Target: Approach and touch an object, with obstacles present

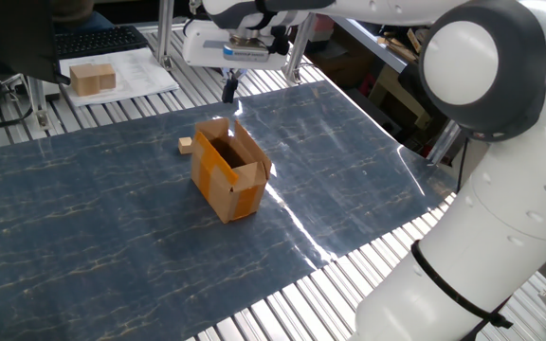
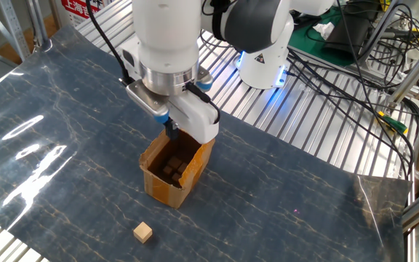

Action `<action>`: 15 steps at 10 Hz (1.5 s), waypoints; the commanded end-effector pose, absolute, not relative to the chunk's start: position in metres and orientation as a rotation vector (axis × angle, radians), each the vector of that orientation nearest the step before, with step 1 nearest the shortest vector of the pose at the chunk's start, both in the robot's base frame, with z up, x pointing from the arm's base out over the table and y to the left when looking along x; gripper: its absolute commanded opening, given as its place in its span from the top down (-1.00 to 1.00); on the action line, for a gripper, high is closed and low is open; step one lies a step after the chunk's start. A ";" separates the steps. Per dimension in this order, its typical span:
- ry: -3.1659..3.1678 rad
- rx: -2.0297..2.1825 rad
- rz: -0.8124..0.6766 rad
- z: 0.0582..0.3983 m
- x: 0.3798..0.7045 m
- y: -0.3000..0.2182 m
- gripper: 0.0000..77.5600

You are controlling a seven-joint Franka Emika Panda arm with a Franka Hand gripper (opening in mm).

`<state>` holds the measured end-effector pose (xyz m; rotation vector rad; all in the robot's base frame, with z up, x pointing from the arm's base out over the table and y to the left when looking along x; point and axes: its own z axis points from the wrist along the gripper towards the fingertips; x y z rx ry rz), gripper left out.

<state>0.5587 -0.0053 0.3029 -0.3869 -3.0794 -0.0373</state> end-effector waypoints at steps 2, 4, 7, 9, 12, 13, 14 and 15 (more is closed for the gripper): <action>-3.059 -0.512 -0.028 0.304 0.559 -0.006 1.00; -3.045 -0.529 -0.049 0.304 0.559 -0.006 1.00; -3.043 -0.502 -0.066 0.304 0.559 -0.006 1.00; -3.056 -0.502 -0.066 0.304 0.559 -0.006 1.00; -3.044 -0.510 -0.074 0.304 0.559 -0.006 1.00; -3.039 -0.510 -0.085 0.303 0.563 -0.008 1.00; -3.040 -0.504 -0.086 0.302 0.568 -0.011 1.00; -3.042 -0.492 -0.086 0.300 0.573 -0.015 1.00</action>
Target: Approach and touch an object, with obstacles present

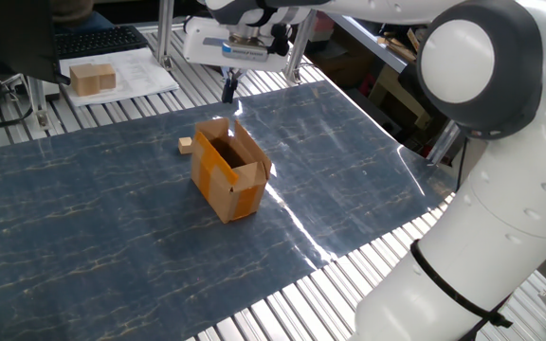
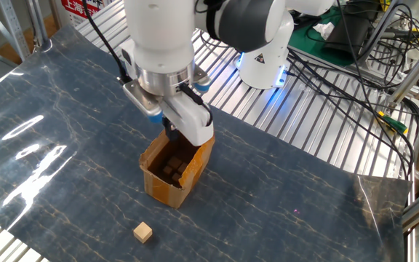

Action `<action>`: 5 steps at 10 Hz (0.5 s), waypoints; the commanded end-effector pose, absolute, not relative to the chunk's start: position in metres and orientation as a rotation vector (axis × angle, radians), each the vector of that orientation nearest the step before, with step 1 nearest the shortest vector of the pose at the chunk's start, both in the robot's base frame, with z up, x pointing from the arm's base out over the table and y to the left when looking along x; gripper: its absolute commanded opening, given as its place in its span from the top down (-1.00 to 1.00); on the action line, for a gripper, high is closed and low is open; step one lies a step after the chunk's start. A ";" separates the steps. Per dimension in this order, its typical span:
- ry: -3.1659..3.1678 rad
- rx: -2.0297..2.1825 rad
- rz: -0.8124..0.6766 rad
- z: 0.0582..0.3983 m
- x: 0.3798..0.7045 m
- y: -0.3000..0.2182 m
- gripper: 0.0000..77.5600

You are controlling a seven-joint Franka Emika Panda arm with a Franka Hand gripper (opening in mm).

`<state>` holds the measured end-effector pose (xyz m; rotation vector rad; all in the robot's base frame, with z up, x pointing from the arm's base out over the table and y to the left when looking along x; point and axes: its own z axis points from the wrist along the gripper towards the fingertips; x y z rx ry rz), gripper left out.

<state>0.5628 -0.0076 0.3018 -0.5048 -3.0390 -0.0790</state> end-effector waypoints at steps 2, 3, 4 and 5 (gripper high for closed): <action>-3.045 -0.470 -0.084 0.294 0.582 -0.020 1.00; -3.047 -0.464 -0.082 0.291 0.586 -0.021 1.00; -3.053 -0.452 -0.071 0.281 0.596 -0.026 1.00; -3.051 -0.433 -0.075 0.275 0.606 -0.032 1.00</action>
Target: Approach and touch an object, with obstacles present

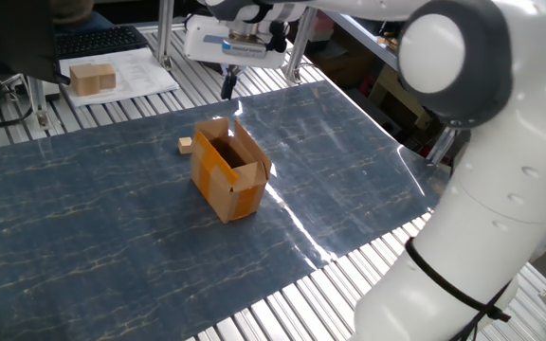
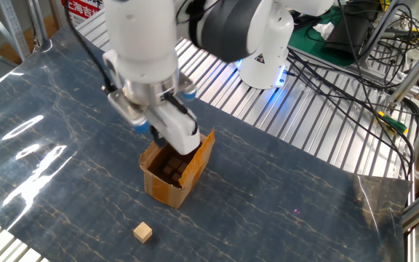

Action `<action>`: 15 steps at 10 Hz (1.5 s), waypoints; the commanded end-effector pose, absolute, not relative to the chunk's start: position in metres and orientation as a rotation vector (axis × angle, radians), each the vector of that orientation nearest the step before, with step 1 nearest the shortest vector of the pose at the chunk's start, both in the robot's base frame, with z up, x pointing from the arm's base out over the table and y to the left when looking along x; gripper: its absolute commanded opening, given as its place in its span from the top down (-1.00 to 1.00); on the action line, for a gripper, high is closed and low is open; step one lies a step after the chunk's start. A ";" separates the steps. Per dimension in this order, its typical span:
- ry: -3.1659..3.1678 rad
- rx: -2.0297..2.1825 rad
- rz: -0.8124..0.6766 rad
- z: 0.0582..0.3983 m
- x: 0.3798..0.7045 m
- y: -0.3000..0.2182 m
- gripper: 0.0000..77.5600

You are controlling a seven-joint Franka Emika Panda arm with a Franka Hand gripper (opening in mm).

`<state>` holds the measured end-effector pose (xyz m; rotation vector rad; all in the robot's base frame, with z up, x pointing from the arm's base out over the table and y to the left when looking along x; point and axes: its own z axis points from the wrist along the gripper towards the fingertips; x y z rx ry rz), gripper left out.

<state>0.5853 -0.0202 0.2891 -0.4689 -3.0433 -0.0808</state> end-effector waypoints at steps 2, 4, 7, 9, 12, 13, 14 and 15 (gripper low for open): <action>-3.050 -0.420 -0.077 0.265 0.620 -0.035 1.00; -3.049 -0.424 -0.068 0.257 0.632 -0.031 1.00; -3.044 -0.398 -0.065 0.235 0.649 -0.026 1.00; -3.047 -0.393 -0.039 0.222 0.659 -0.019 1.00; -3.045 -0.355 -0.039 0.204 0.672 -0.019 1.00; -3.042 -0.341 -0.039 0.198 0.676 -0.021 1.00; -3.034 -0.321 -0.038 0.189 0.681 -0.024 1.00; -3.022 -0.304 -0.036 0.178 0.687 -0.026 1.00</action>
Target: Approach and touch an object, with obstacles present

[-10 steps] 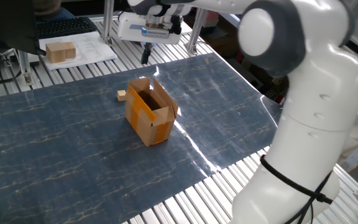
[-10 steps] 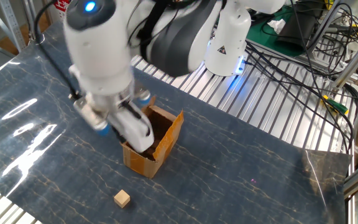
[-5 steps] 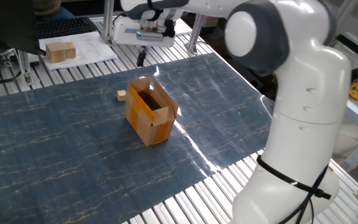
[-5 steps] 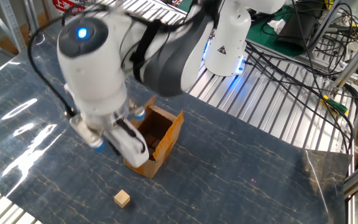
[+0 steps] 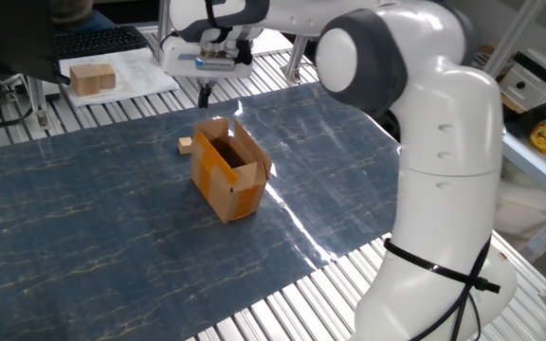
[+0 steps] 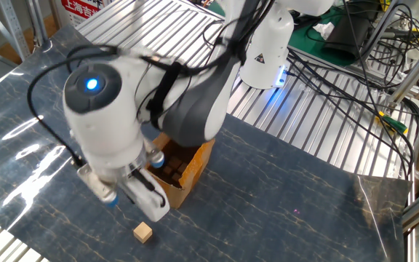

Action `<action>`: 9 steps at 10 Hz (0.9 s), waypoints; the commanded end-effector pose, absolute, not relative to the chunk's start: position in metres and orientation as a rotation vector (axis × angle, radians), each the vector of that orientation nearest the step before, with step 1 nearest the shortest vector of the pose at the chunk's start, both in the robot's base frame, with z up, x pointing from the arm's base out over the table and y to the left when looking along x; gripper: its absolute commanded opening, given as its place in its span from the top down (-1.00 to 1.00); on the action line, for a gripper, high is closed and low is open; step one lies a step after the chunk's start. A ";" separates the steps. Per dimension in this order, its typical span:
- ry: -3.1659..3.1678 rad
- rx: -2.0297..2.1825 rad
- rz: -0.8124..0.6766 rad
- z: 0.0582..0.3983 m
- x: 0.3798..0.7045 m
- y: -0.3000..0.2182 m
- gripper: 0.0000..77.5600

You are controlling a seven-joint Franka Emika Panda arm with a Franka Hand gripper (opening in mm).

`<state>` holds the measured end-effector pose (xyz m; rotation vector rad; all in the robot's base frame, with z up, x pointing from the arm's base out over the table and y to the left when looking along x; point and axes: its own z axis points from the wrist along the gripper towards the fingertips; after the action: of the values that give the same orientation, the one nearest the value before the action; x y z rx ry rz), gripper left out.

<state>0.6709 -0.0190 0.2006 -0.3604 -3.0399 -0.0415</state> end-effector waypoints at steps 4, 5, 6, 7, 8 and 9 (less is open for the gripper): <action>-3.029 -0.277 -0.029 0.151 0.692 -0.026 1.00; -3.029 -0.273 -0.030 0.150 0.691 -0.026 1.00; -3.030 -0.259 -0.029 0.150 0.691 -0.025 1.00; -3.034 -0.248 -0.028 0.148 0.690 -0.025 1.00; -3.040 -0.242 -0.028 0.145 0.688 -0.026 1.00; -3.047 -0.233 -0.029 0.143 0.686 -0.026 1.00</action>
<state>0.6797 -0.0224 0.1681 -0.2963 -3.0242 -0.0345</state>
